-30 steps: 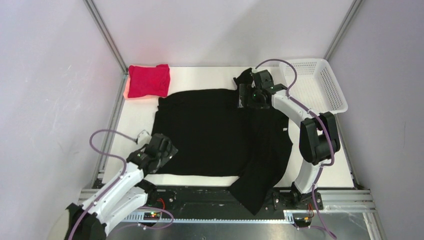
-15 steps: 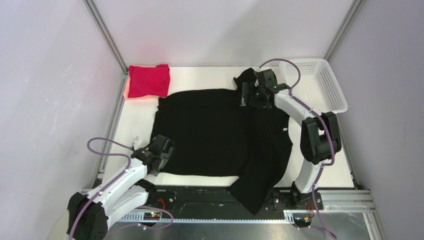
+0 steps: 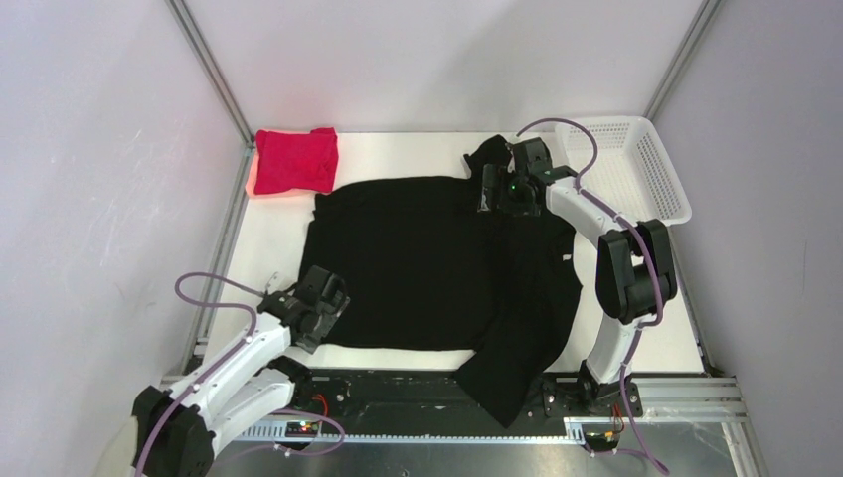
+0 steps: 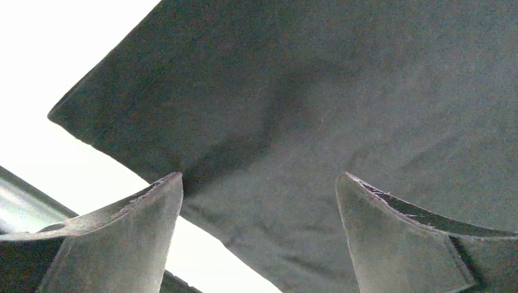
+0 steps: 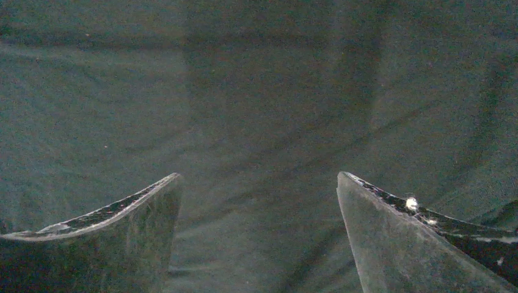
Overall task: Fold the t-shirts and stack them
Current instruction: Grab the side of the flattened tshirt closest away from the robot with both arms
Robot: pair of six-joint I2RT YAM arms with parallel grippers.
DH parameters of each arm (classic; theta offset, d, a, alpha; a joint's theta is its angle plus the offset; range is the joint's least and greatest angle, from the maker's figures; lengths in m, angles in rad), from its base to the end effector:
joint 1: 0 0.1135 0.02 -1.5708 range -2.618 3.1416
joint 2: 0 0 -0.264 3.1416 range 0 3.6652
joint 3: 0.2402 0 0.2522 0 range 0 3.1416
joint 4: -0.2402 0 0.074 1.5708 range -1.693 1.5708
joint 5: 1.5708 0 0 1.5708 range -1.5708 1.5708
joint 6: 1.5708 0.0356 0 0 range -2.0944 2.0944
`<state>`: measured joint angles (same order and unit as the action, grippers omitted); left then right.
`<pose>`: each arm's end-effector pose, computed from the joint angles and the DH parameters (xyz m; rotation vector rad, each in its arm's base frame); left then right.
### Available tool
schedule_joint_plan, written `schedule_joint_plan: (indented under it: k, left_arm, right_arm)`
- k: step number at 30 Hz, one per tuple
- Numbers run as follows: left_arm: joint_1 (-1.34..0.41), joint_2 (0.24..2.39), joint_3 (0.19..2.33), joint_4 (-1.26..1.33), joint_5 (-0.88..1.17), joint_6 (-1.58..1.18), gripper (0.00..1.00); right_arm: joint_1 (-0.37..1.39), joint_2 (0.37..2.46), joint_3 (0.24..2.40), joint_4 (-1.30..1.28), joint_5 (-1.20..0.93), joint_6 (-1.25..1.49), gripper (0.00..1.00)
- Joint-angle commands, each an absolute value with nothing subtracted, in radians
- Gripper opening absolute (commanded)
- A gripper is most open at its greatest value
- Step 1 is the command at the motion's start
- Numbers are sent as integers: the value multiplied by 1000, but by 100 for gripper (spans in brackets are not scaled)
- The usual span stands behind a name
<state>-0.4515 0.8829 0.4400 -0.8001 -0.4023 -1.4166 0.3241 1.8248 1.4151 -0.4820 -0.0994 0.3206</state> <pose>0.1265 -0.0458 0.1656 -1.2976 2.2861 -0.0308 0.3815 0.1319 0.2413 -0.0483 2.4989 0.3975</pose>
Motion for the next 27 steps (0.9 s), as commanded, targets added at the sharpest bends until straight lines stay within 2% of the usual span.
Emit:
schedule_joint_plan:
  k: [1,12,18,20,23,27]
  left_arm:
    - [-459,830,529,-935,-362,-1382,99]
    - [-513,887,482,-987,-289,-1394,97]
    - [-539,918,461,-956,-448,-1509,92]
    - [-538,942,470,-938,-512,-1548,86]
    - [-537,1016,466,-886,-573,-1590,68]
    - [-519,1096,479,-865,-590,-1605,54]
  right_arm:
    - [298,1853,1412,-453,-124,326,99]
    - [287,1862,1407,-447,-133,330,100]
    - [288,1860,1404,-447,-142,330,99]
    - [287,1854,1404,-449,-144,327,99]
    - [288,1845,1401,-448,-139,323,99]
    - [283,1832,1398,-452,-133,322,99]
